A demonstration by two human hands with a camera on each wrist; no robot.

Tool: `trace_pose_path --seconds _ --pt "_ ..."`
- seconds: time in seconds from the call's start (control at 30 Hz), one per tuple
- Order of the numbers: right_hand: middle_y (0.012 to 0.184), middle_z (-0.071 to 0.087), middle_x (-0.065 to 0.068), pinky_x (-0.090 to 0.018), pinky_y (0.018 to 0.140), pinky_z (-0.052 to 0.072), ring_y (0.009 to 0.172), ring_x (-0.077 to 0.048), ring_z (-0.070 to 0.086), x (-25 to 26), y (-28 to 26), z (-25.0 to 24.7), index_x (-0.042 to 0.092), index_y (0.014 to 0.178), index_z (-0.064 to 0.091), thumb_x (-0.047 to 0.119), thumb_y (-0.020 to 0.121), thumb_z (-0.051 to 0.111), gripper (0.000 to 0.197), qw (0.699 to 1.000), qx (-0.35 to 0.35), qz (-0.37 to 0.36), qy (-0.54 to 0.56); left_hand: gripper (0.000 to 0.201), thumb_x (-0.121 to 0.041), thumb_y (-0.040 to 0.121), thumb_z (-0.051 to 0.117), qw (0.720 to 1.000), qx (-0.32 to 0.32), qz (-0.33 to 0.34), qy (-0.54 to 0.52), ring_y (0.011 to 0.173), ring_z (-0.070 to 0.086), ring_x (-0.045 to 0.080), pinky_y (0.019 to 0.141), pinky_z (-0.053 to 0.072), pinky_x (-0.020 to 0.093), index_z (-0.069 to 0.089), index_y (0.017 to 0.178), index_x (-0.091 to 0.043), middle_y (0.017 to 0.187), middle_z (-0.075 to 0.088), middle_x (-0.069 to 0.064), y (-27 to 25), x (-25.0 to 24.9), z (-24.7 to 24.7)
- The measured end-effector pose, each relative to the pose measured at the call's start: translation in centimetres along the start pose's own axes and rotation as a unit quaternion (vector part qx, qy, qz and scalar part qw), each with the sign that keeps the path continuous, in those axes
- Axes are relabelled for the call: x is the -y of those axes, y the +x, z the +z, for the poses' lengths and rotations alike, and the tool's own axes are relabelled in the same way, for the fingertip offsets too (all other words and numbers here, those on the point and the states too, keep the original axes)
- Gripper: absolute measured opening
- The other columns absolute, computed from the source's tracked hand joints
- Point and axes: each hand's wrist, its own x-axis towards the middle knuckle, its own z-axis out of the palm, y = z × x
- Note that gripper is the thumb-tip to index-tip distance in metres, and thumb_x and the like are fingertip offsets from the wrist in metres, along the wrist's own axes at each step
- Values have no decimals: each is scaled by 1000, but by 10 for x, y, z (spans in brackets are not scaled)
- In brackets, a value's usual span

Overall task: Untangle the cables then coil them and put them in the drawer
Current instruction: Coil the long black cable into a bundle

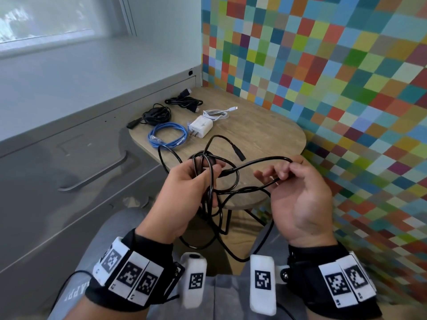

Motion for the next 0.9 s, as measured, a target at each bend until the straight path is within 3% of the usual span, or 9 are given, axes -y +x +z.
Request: trace_pose_path --seconds 0.1,0.23,0.33,0.43,0.5,0.57,0.67,0.77,0.9 --pt "67 36 0 -45 84 56 65 -21 49 5 -1 0 17 72 41 14 90 50 20 999 -19 -7 27 10 -15 99 65 1000 3 17 -15 50 53 22 56 52 35 74 96 -13 63 58 -1 -1 -1 0" --pt "65 35 2 -38 67 55 54 -17 42 15 4 -7 21 74 43 19 100 49 27 997 -73 -6 16 17 -13 100 63 999 -10 36 -28 51 54 21 66 58 40 68 105 2 64 53 10 0 -3 -7" --pt "71 50 -1 -37 57 53 52 -17 45 15 10 -10 17 98 58 15 107 45 15 992 -101 9 -82 18 -12 101 59 998 15 66 -7 59 57 22 65 57 35 74 107 -7 66 55 13 -3 -9 -12" --pt "83 62 -7 -41 57 56 56 -17 53 11 9 -10 14 122 66 21 110 45 25 982 -97 10 -164 17 -10 102 59 994 52 98 25 66 59 25 69 56 31 75 109 -10 68 60 12 -8 -13 -12" --pt "81 65 -7 -44 65 56 61 -18 57 8 6 -9 15 108 75 30 111 46 33 971 -82 0 -223 16 -13 98 64 989 80 115 41 67 62 24 71 55 30 76 109 -14 70 63 9 -11 -17 -10" --pt "73 66 -4 -44 67 53 64 -18 58 7 5 -10 18 81 78 39 107 53 42 948 -88 -21 -305 17 -15 94 66 983 103 138 66 70 64 16 72 55 28 78 106 -18 73 67 -1 -15 -21 -8" --pt "51 45 7 -35 56 38 53 -14 41 8 6 -16 18 51 52 36 92 77 51 906 -104 -90 -399 15 -16 93 70 974 114 160 113 68 60 3 70 53 23 79 102 -24 73 66 -14 -20 -28 -4" --pt "56 42 13 -28 55 37 55 -10 37 13 8 -21 26 61 43 31 80 88 49 873 -140 -152 -442 15 -18 91 72 973 99 173 114 61 52 5 63 45 20 80 101 -26 68 61 -14 -23 -33 -3" --pt "68 48 3 -22 55 41 59 -11 41 17 4 -17 23 76 48 27 83 86 39 851 -151 -206 -459 18 -25 87 69 974 87 184 97 59 45 33 60 43 38 80 100 -32 68 59 -5 -26 -40 -5"
